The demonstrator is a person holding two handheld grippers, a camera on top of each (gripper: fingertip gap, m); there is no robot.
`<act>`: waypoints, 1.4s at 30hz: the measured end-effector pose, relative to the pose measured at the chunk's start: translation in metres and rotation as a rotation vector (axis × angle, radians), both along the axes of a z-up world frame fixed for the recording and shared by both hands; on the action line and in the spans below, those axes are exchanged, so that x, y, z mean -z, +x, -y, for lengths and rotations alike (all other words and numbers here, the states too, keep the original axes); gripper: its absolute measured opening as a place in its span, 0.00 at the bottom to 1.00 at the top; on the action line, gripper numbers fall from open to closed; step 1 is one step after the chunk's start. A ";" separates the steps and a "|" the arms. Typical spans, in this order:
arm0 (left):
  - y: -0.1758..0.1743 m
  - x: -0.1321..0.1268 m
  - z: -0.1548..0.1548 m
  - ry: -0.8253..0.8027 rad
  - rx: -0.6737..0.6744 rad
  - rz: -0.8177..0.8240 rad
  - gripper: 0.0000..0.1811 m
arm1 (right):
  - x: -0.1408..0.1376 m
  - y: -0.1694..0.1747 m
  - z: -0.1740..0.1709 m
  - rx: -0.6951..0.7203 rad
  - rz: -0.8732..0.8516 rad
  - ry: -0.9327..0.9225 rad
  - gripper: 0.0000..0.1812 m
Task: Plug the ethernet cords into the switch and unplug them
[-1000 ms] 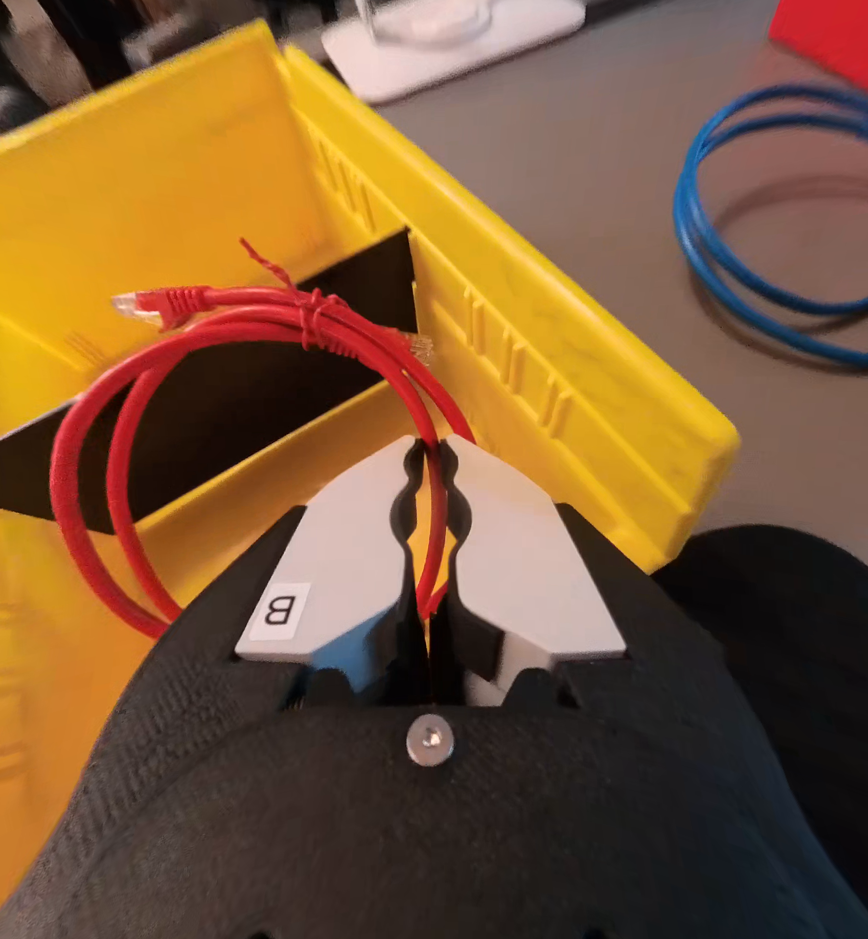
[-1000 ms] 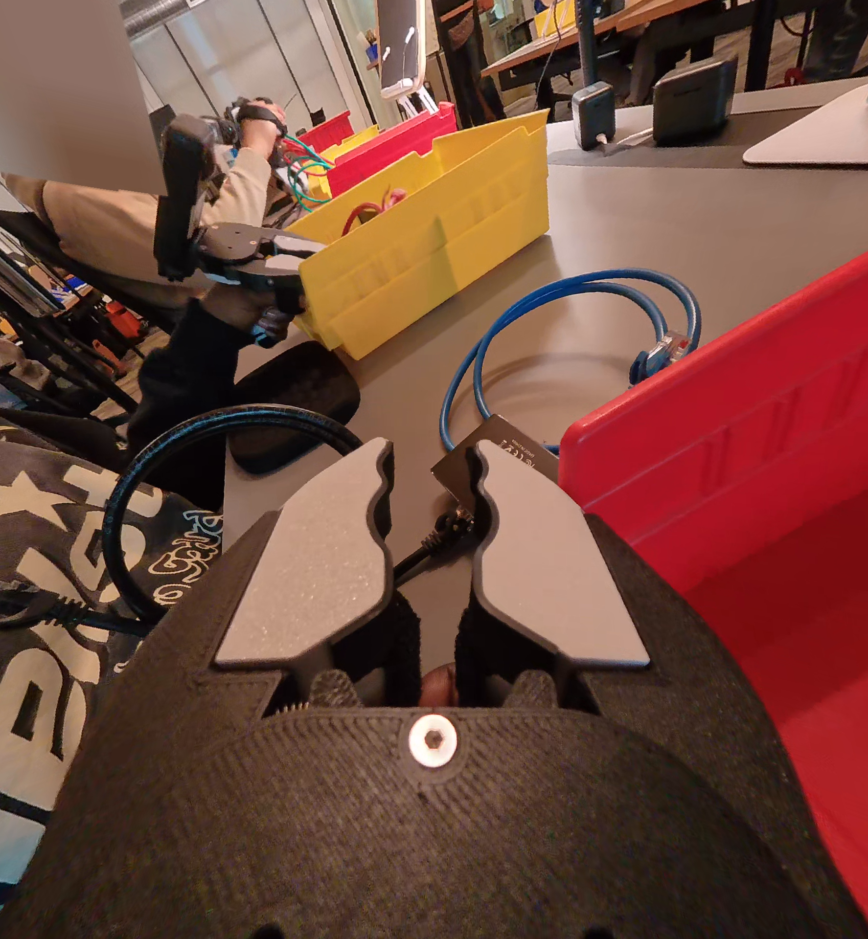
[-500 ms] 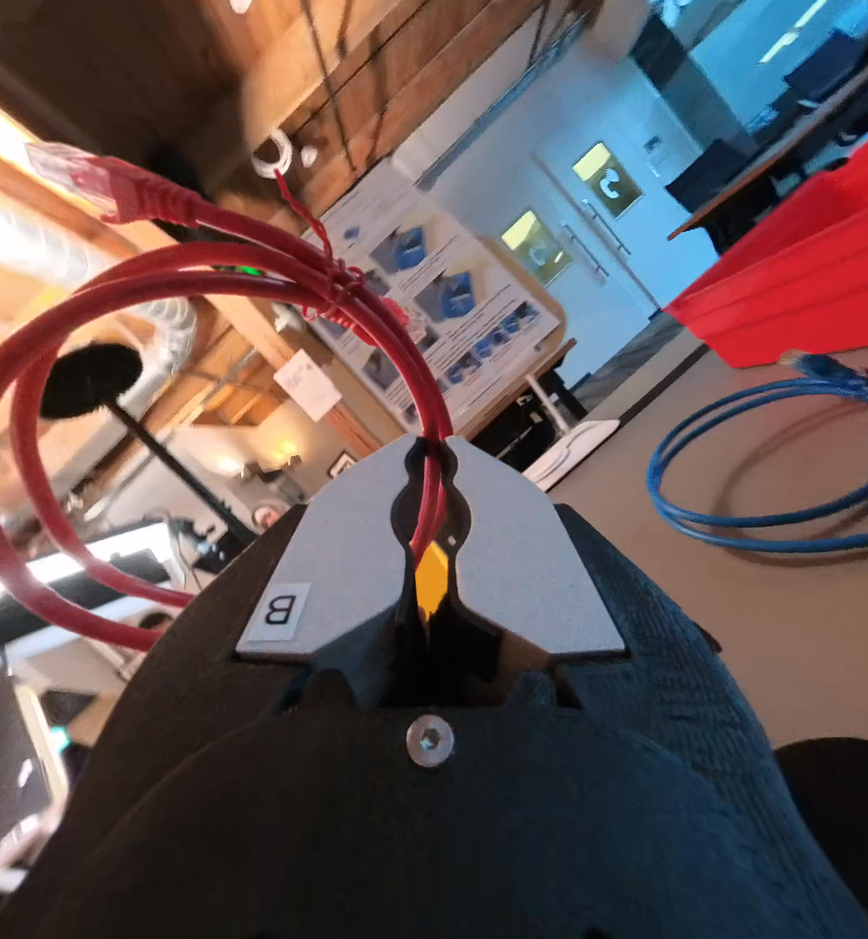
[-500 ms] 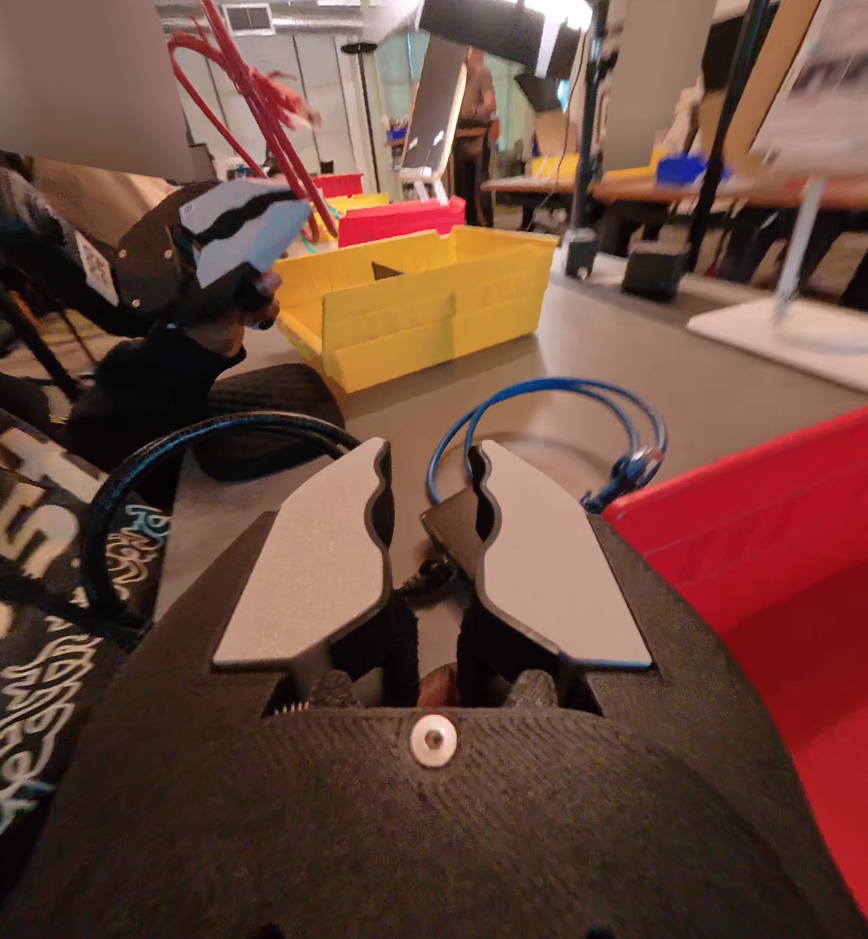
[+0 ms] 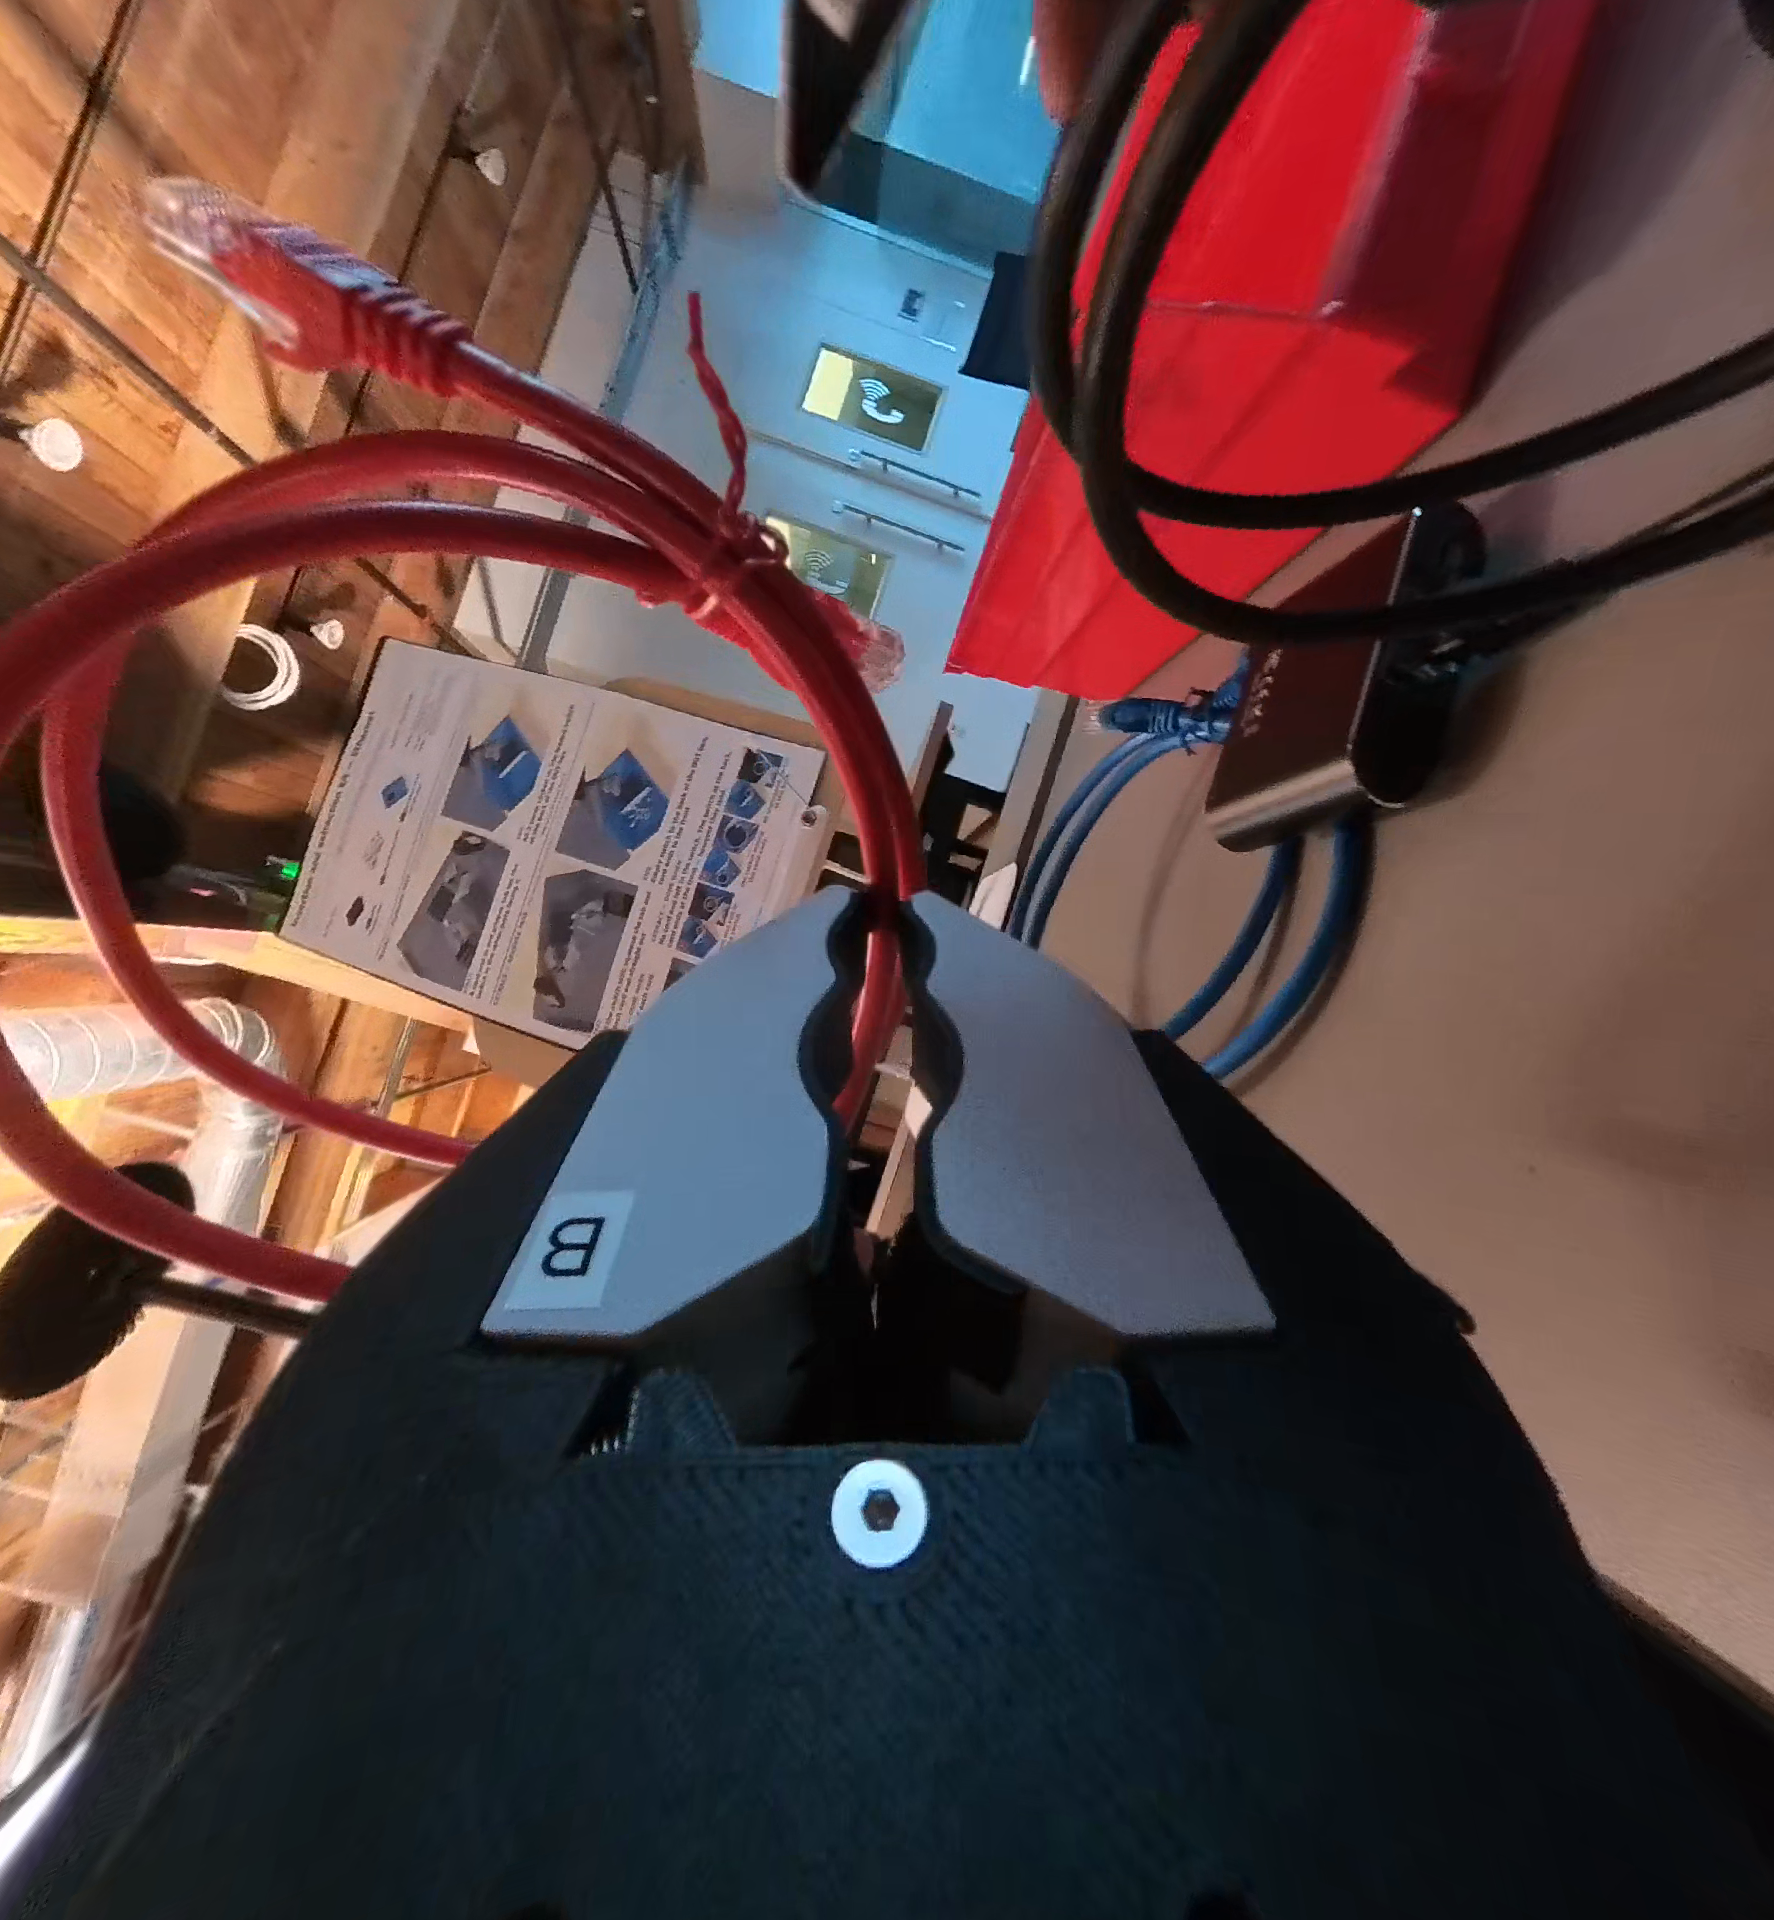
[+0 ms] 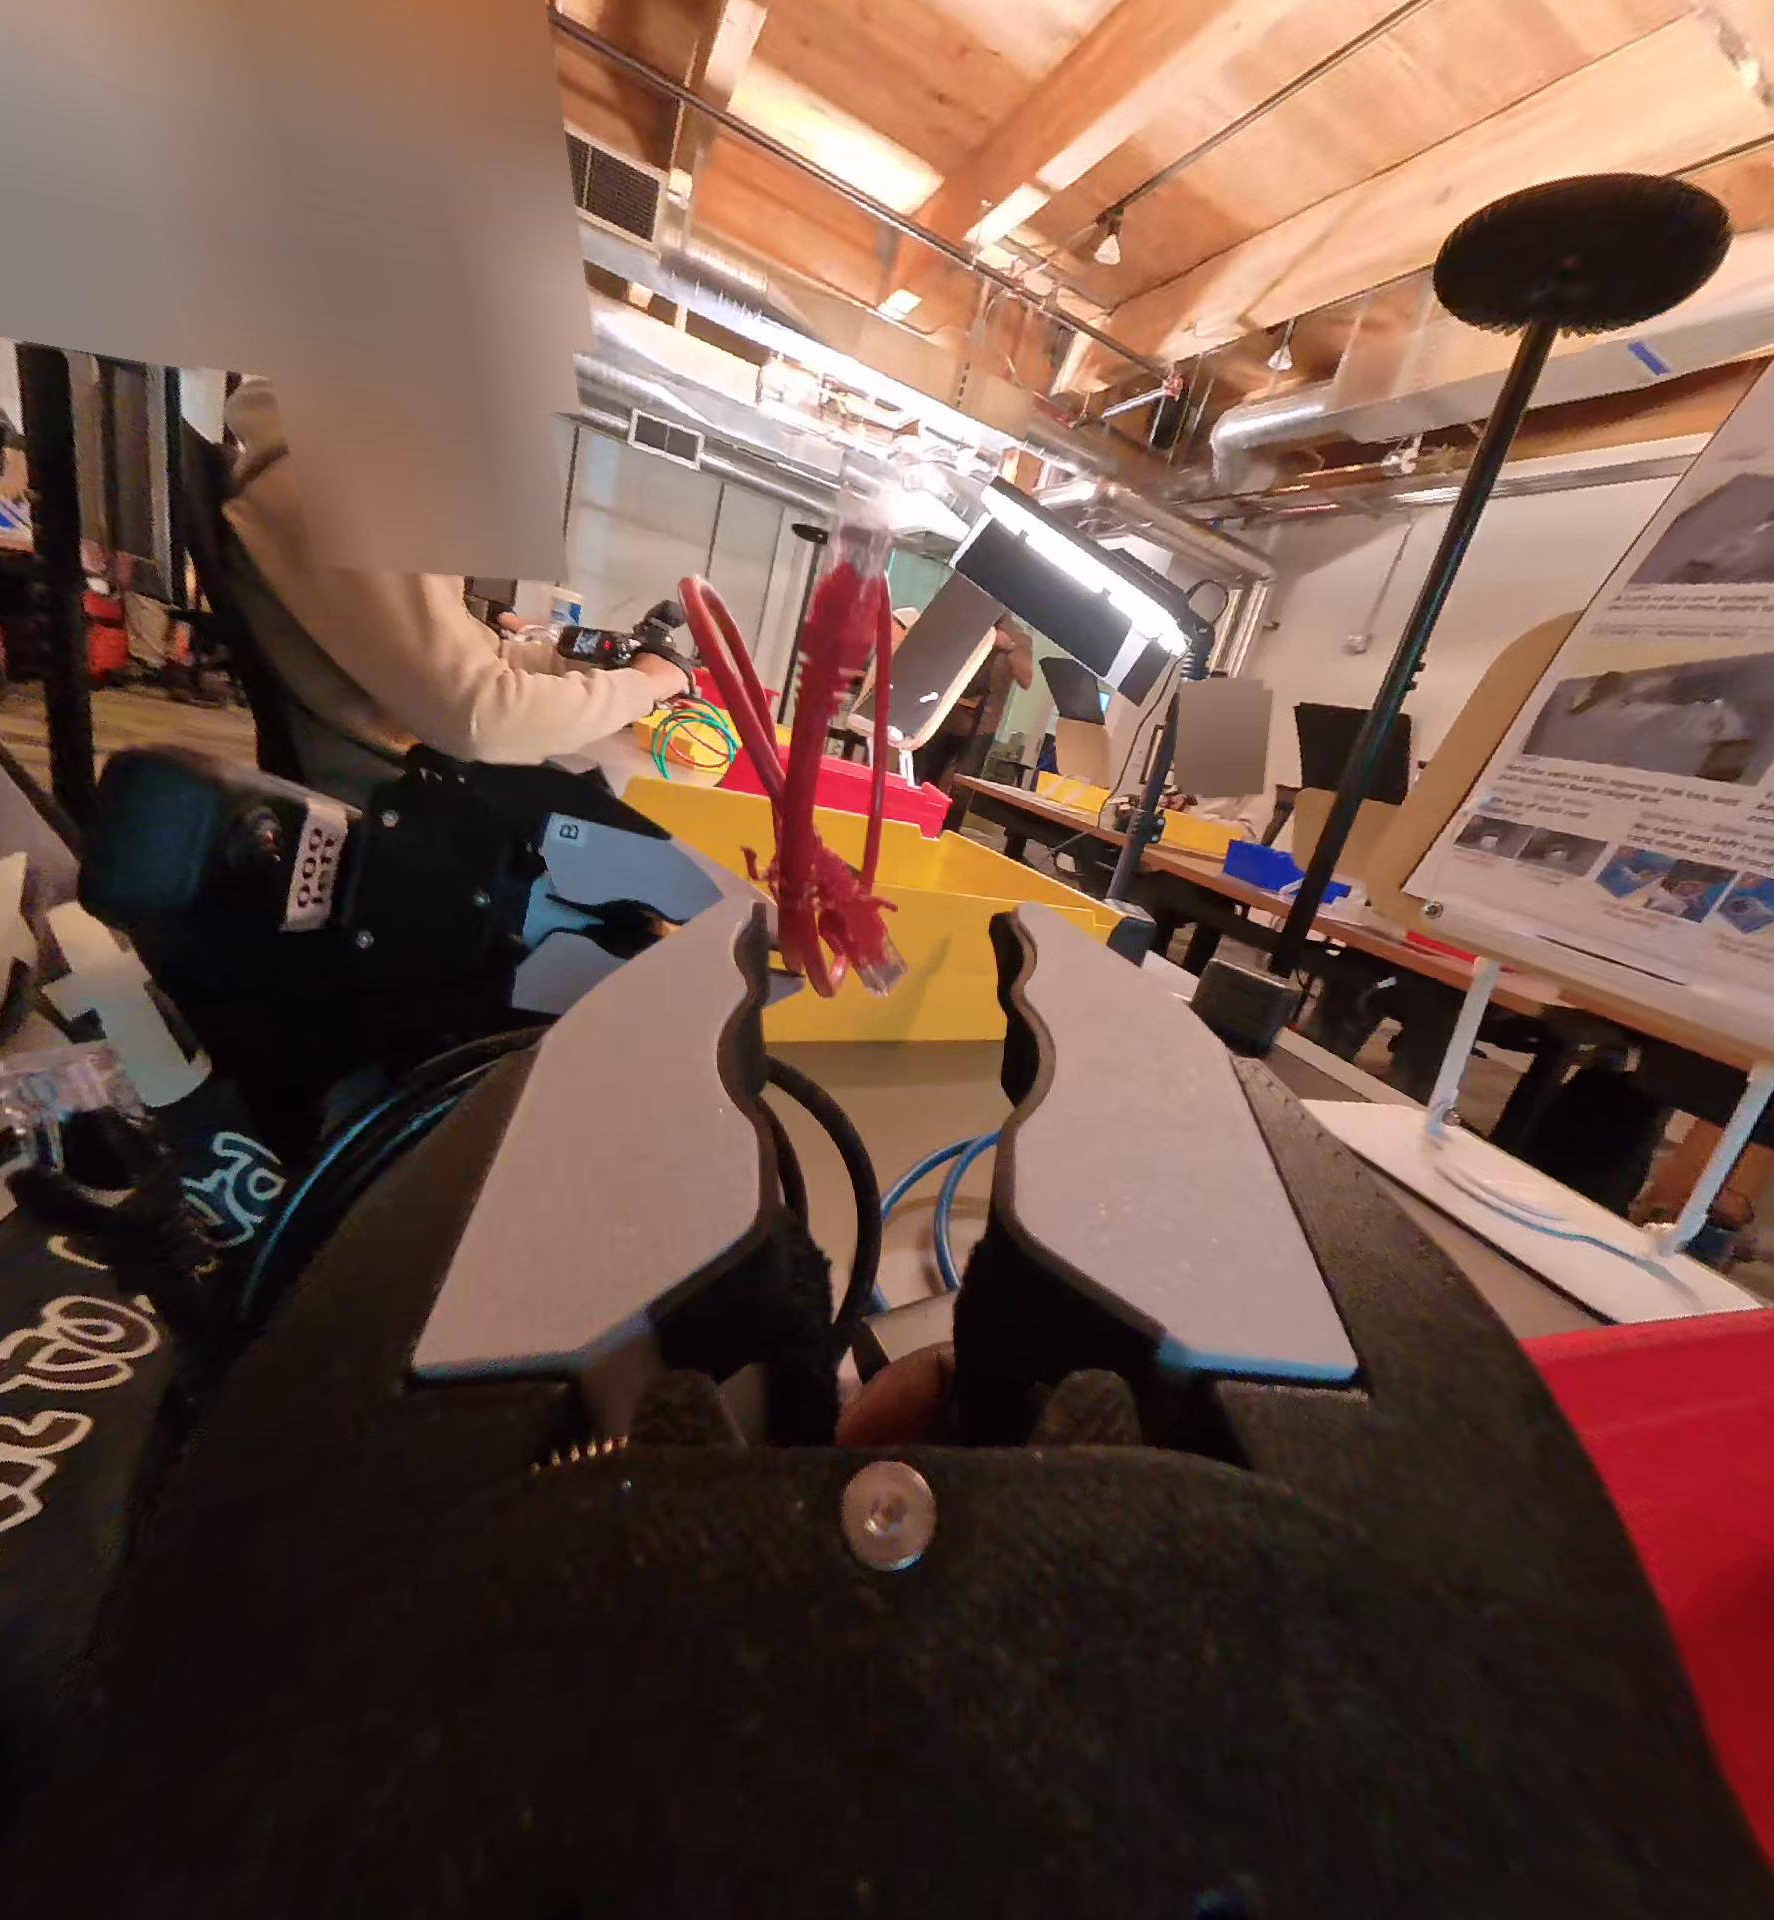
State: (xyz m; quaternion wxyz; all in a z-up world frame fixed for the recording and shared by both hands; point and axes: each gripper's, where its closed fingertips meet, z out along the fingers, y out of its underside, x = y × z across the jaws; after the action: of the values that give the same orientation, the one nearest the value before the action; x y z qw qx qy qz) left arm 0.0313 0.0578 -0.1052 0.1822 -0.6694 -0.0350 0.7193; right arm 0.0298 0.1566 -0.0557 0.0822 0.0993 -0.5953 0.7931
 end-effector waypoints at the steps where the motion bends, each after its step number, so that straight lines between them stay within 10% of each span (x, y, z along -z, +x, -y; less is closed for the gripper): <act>1: -0.001 0.002 0.001 -0.015 -0.010 0.002 0.03 | -0.001 0.000 0.000 -0.008 0.011 -0.004 0.23; 12: -0.008 0.009 0.013 -0.188 -0.133 -0.027 0.03 | -0.015 0.003 0.026 -0.084 0.388 0.137 0.24; 30: -0.005 0.003 0.016 -0.190 -0.159 -0.079 0.03 | -0.008 0.021 0.036 0.267 0.050 0.342 0.06; 42: 0.039 -0.062 0.017 0.686 0.397 -0.089 0.07 | -0.090 0.012 -0.030 0.324 -0.164 -0.224 0.06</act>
State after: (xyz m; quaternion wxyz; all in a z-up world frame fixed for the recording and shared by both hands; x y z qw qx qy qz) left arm 0.0704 0.0404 -0.0431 0.5321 -0.5315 -0.1351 0.6451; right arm 0.0422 0.1864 0.0347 0.2673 0.0566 -0.5030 0.8200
